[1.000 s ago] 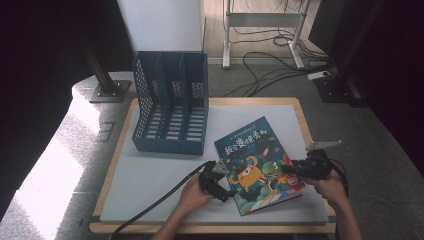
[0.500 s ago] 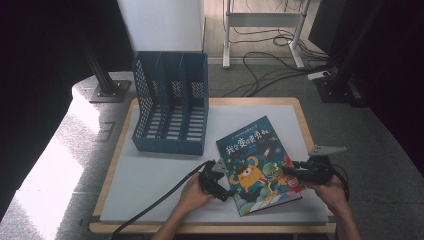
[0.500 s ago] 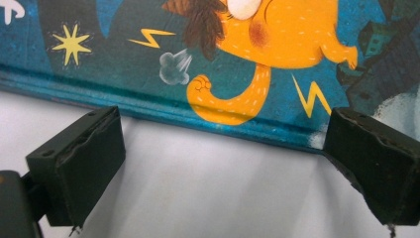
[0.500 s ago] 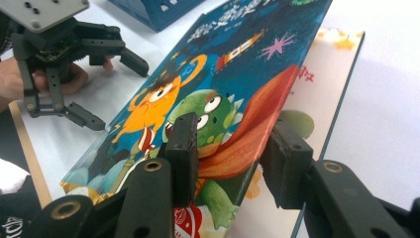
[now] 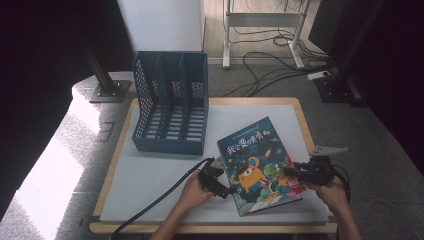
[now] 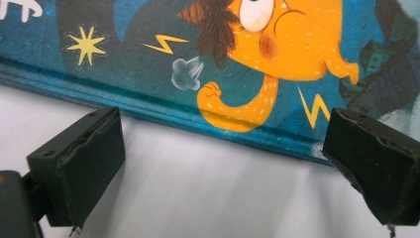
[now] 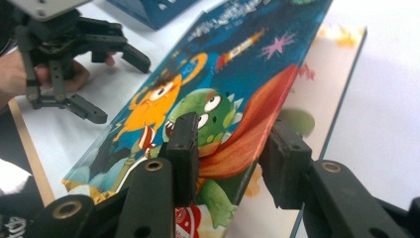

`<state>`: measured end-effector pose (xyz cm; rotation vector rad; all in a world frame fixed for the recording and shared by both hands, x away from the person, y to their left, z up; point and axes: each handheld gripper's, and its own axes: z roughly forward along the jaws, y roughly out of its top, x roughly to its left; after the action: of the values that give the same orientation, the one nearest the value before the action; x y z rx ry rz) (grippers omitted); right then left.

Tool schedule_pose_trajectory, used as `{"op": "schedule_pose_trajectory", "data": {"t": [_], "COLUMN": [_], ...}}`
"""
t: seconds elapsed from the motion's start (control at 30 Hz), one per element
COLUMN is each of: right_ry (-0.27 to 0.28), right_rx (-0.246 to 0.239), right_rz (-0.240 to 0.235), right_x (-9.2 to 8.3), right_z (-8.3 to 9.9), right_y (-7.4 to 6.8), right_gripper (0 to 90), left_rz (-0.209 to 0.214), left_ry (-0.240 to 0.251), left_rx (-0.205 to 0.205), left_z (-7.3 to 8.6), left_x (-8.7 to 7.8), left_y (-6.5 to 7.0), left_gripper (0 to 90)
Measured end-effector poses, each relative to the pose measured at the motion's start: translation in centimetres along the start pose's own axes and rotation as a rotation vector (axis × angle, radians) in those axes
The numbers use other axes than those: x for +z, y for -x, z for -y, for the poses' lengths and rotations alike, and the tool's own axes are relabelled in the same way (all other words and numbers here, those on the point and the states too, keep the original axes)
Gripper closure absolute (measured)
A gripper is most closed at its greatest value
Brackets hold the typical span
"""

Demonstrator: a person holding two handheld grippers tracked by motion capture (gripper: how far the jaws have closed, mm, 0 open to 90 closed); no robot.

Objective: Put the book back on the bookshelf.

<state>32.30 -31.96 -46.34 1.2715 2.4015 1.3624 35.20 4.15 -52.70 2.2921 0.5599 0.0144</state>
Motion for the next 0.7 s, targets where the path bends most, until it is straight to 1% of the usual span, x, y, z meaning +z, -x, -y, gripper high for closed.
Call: {"op": "schedule_pose_trajectory", "data": {"t": [0.1, 0.17, 0.27, 0.33, 0.4, 0.47, 0.5, 0.57, 0.6, 0.63, 0.67, 0.7], "right_ry": [-0.057, -0.058, -0.077, -0.070, -0.058, -0.040, -0.039, -0.045, -0.044, -0.056, -0.065, -0.069], "right_rx": [0.082, 0.099, 0.109, 0.102, 0.085, 0.055, 0.039, 0.012, -0.008, -0.025, -0.033, -0.036], "right_rz": [0.021, 0.008, -0.019, -0.040, -0.057, -0.104, -0.116, -0.123, -0.110, -0.096, -0.087, -0.090], "right_x": [0.1, -0.1, -0.3, -0.4, -0.4, -0.5, -0.5, -0.3, -0.1, 0.3, 0.8, 1.1], "right_z": [0.1, 0.4, 1.0, 1.4, 1.5, 1.3, 1.1, 0.6, 0.3, -0.1, -0.5, -0.8], "right_y": [0.2, 0.1, 0.2, 0.3, 0.4, 0.8, 1.0, 1.3, 1.4, 1.6, 1.8, 2.0], "right_gripper": [59.9, 59.9, 59.0, 58.4, 57.8, 57.8, 57.3, 54.3, 52.5, 50.6, 49.6, 48.8], "left_rz": [-0.005, -0.012, -0.017, -0.019, -0.016, -0.013, -0.013, -0.012, -0.011, -0.012, -0.012, -0.013], "left_ry": [-0.001, -0.005, -0.004, -0.004, -0.006, -0.006, -0.006, -0.005, -0.004, -0.005, -0.006, -0.009], "left_rx": [0.002, 0.009, 0.015, 0.017, 0.014, 0.010, 0.010, 0.008, 0.008, 0.008, 0.009, 0.013], "left_z": [0.0, 0.0, 0.0, 0.0, 0.0, 0.0, 0.0, 0.0, 0.0, 0.0, 0.0, 0.0], "left_x": [0.0, 0.0, 0.1, 0.2, 0.1, 0.1, 0.1, 0.1, 0.1, 0.1, 0.1, 0.1], "left_y": [0.1, 0.1, 0.2, 0.3, 0.2, 0.2, 0.1, 0.1, 0.1, 0.1, 0.1, 0.1], "left_gripper": [2.9, 2.8, 2.6, 2.2, 2.2, 2.3, 2.5, 2.7, 2.8, 2.8, 2.8, 2.9]}}
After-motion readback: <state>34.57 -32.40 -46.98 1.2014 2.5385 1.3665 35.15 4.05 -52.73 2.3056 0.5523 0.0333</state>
